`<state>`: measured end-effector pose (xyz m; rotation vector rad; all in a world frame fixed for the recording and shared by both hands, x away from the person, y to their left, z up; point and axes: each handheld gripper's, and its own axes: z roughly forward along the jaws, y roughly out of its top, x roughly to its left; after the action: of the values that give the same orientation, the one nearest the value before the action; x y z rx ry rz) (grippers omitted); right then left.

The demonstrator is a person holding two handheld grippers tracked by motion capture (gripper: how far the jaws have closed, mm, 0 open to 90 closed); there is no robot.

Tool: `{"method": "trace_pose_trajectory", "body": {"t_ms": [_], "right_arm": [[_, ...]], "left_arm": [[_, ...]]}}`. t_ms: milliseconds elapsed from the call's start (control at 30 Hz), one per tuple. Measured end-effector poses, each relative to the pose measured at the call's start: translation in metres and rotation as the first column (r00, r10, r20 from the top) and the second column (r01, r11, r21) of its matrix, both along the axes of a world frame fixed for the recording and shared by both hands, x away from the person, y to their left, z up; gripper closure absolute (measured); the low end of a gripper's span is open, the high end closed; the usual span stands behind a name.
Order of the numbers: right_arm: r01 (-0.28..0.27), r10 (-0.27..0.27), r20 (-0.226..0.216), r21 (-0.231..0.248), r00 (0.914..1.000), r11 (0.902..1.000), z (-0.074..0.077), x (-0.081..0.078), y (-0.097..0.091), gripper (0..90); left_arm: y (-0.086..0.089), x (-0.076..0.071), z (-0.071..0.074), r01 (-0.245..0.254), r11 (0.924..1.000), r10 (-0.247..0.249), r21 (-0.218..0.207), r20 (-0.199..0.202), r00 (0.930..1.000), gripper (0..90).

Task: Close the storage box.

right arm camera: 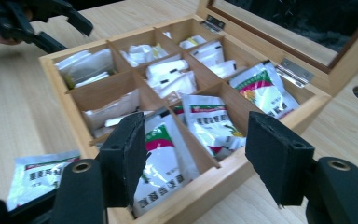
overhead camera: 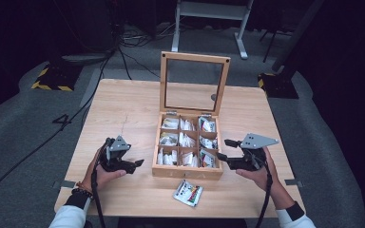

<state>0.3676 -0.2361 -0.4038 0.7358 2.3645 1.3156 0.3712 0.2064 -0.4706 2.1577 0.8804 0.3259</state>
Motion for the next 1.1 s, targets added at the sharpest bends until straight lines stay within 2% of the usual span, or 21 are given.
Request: {"method": "trace_pose_trajectory", "body": {"t_ms": [133,267,300,433,467,567,700,733,767,833,933,1100], "right_arm": [[0.03,-0.03,-0.012,0.001,0.9995,0.9995,0.0,0.014,-0.004,37.7],[0.052,-0.052,-0.02,0.012,0.9985,0.9986,0.002,0.022,-0.006,37.1],[0.07,-0.069,-0.015,0.014,0.9975,0.9975,0.003,0.028,-0.007,36.6],[0.095,-0.095,-0.019,0.005,0.9953,0.9955,0.005,0.042,-0.007,36.6],[0.095,-0.095,-0.019,0.005,0.9953,0.9955,0.005,0.042,-0.007,36.6],[0.106,-0.106,-0.018,-0.003,0.9942,0.9944,0.009,0.055,-0.005,37.5],[0.121,-0.121,-0.025,-0.013,0.9923,0.9926,0.01,0.071,-0.004,38.5],[0.125,-0.125,-0.029,-0.014,0.9917,0.9921,0.011,0.074,-0.004,38.7],[0.125,-0.125,-0.029,-0.014,0.9917,0.9921,0.011,0.074,-0.004,38.7],[0.125,-0.126,-0.049,-0.014,0.9909,0.992,0.012,0.085,-0.002,38.8],[0.125,-0.126,-0.061,-0.024,0.9901,0.9919,0.012,0.093,0.0,38.8],[0.144,-0.145,-0.064,-0.017,0.9873,0.9894,0.016,0.106,0.001,39.1]], "left_arm": [[-0.002,0.011,0.014,-0.006,0.9994,0.007,-0.035,0.028,0.9996,19.7],[-0.008,0.016,0.025,0.016,0.9992,-0.014,-0.037,0.055,0.9984,20.1],[-0.013,0.023,0.031,0.031,0.9984,-0.028,-0.048,0.065,0.9975,20.3],[-0.027,0.039,0.039,0.045,0.9981,-0.042,-0.042,0.06,0.9973,19.8],[-0.027,0.039,0.039,0.045,0.9981,-0.042,-0.042,0.06,0.9973,20.0],[-0.037,0.056,0.046,0.051,0.9983,-0.05,-0.027,0.057,0.9971,20.1],[-0.043,0.073,0.056,0.034,0.999,-0.032,-0.03,0.071,0.997,20.2],[-0.043,0.073,0.056,0.034,0.999,-0.032,-0.03,0.071,0.997,20.5],[-0.044,0.077,0.058,0.029,0.9991,-0.027,-0.031,0.072,0.997,20.5],[-0.048,0.088,0.063,0.014,0.9992,-0.011,-0.038,0.071,0.9974,20.8],[-0.054,0.098,0.065,-0.001,0.9998,0.002,-0.02,0.076,0.9971,21.0],[-0.059,0.112,0.067,-0.028,0.999,0.031,-0.035,0.07,0.9971,20.9]]}}
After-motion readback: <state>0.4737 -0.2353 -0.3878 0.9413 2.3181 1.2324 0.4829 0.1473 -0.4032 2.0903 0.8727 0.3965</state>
